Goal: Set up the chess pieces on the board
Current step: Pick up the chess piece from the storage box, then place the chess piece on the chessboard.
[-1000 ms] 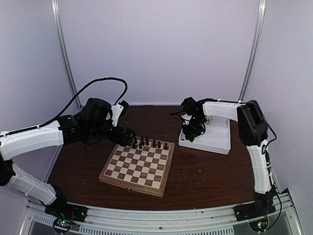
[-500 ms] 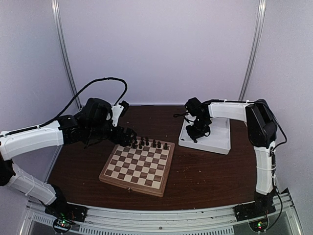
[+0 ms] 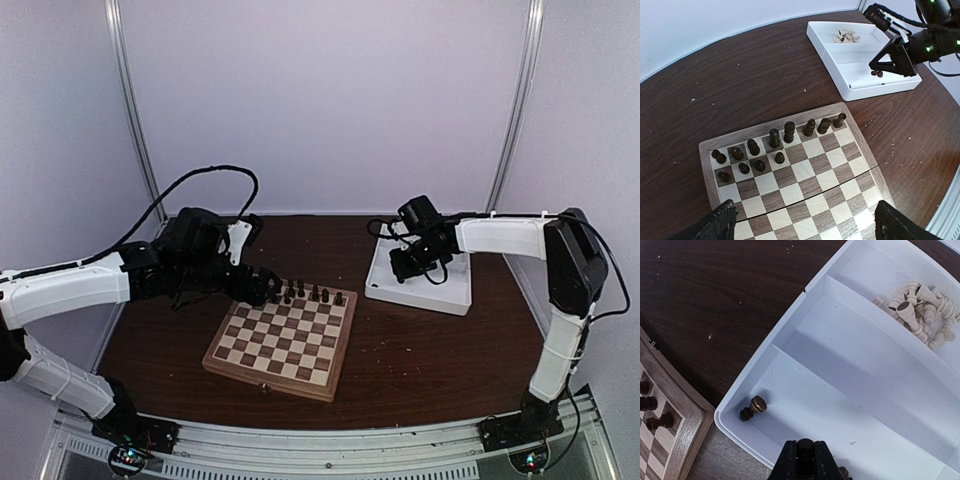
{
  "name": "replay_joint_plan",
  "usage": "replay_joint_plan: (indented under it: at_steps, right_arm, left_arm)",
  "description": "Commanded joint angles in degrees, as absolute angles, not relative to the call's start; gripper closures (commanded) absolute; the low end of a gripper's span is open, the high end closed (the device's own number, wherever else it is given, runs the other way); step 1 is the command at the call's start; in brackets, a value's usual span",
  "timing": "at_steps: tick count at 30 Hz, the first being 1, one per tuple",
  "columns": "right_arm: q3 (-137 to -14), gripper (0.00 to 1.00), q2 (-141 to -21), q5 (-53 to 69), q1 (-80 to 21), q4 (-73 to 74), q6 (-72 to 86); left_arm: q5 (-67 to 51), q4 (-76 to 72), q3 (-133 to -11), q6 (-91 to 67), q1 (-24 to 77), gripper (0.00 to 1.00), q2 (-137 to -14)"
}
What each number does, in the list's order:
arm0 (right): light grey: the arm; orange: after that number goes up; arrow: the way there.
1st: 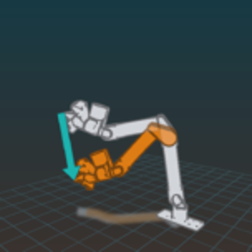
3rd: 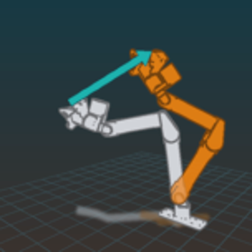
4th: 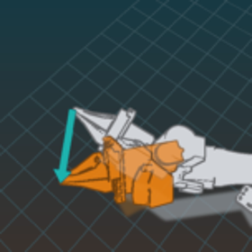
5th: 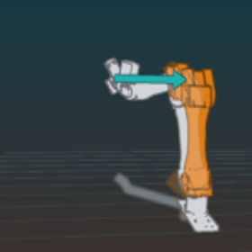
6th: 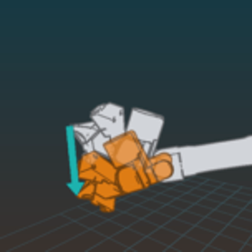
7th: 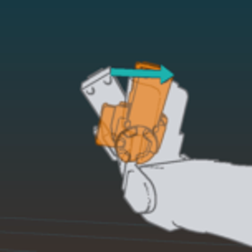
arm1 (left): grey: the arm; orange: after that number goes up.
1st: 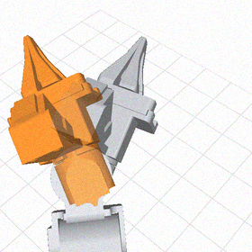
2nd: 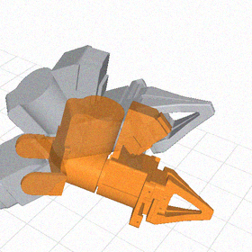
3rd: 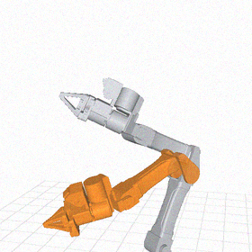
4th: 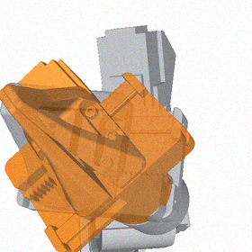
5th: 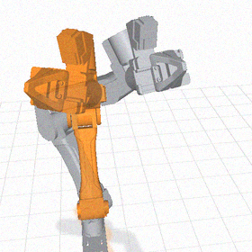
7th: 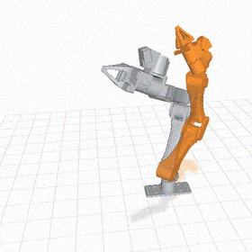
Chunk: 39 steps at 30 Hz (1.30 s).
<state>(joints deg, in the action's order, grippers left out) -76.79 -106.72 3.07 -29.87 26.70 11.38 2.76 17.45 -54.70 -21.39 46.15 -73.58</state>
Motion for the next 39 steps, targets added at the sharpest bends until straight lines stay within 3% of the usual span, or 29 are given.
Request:
replay_joint_plan:
  at_steps: [1,15,25,32,39]
  right_arm:
    - [-71.0,0.91,-101.3,7.7,-30.2,16.3,13.2]
    - [-62.8,0.90,-91.5,32.5,-33.6,4.5,18.0]
    - [-65.0,0.90,-88.0,46.4,-39.7,2.8,23.0]
    - [-66.1,0.90,-85.1,55.0,-42.3,0.2,26.2]
    - [-66.2,0.90,-83.8,58.2,-43.5,-4.5,30.0]
  left_arm:
    - [-0.9,13.9,-54.8,-22.6,45.8,0.04,-72.4]
    - [-11.8,4.5,-52.2,-22.6,45.8,0.07,-75.1]
    - [-27.7,-22.6,-39.8,-4.0,45.8,0.09,-74.7]
    - [-34.4,-27.0,-37.3,5.3,45.8,0.11,-74.0]
    - [-40.1,-30.1,-38.8,5.9,45.8,0.23,-75.7]
